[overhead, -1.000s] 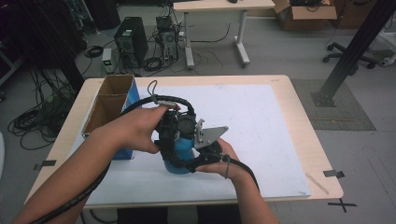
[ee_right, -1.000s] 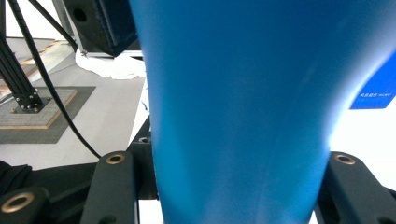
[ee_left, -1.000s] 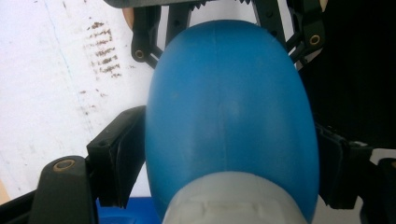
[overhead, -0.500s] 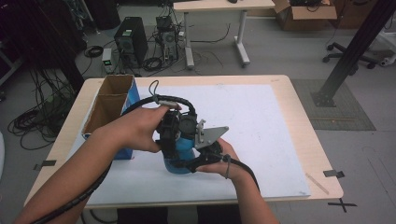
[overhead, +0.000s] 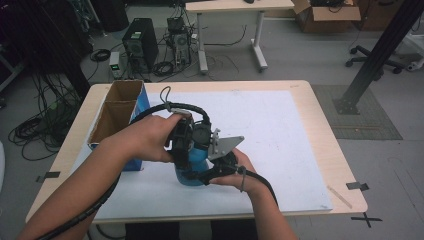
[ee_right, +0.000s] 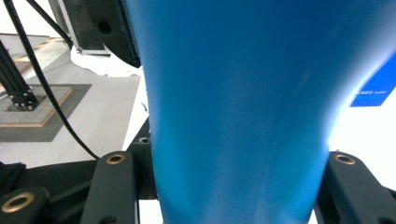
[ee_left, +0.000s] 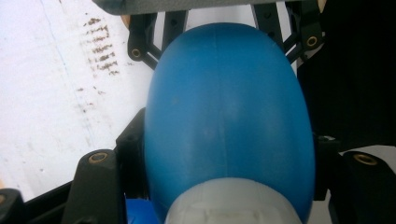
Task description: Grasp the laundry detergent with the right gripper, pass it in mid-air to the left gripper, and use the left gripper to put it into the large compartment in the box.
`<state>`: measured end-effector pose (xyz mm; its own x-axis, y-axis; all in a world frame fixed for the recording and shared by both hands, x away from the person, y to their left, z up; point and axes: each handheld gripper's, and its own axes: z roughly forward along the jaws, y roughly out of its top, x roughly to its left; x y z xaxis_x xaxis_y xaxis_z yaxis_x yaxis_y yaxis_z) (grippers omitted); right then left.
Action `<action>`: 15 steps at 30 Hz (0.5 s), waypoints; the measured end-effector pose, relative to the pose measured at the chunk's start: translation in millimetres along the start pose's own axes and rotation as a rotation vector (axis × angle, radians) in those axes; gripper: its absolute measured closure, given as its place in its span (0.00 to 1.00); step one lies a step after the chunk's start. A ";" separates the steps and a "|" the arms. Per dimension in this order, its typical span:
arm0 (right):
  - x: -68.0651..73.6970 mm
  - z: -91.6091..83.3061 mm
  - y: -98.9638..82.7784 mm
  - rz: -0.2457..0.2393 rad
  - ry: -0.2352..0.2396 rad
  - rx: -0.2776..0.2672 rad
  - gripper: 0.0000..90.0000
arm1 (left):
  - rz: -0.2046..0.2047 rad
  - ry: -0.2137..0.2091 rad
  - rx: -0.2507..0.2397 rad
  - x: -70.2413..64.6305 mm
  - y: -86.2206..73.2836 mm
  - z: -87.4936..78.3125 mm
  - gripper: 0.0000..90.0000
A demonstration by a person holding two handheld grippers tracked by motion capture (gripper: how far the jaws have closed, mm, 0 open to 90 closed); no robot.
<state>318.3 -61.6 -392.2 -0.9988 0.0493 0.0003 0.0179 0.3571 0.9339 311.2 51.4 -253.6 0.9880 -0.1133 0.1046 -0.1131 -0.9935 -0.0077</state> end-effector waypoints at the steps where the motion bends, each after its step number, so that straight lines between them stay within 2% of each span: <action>1: 0.2 0.1 0.2 -0.003 -0.002 0.001 0.50 | -0.010 -0.005 0.006 0.0 0.1 -0.8 0.42; 8: 2.0 -0.1 0.9 -0.008 -0.010 -0.011 0.49 | -0.019 -0.008 0.020 -0.1 2.0 -2.8 0.43; 15: 2.2 -0.5 -1.1 0.004 0.002 -0.039 0.47 | -0.045 -0.024 0.032 1.3 4.8 -4.8 0.43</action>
<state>316.1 -62.3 -393.1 -0.9988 0.0485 0.0053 0.0206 0.3204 0.9471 311.4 46.5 -248.7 0.9943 -0.0687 0.0817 -0.0660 -0.9972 -0.0355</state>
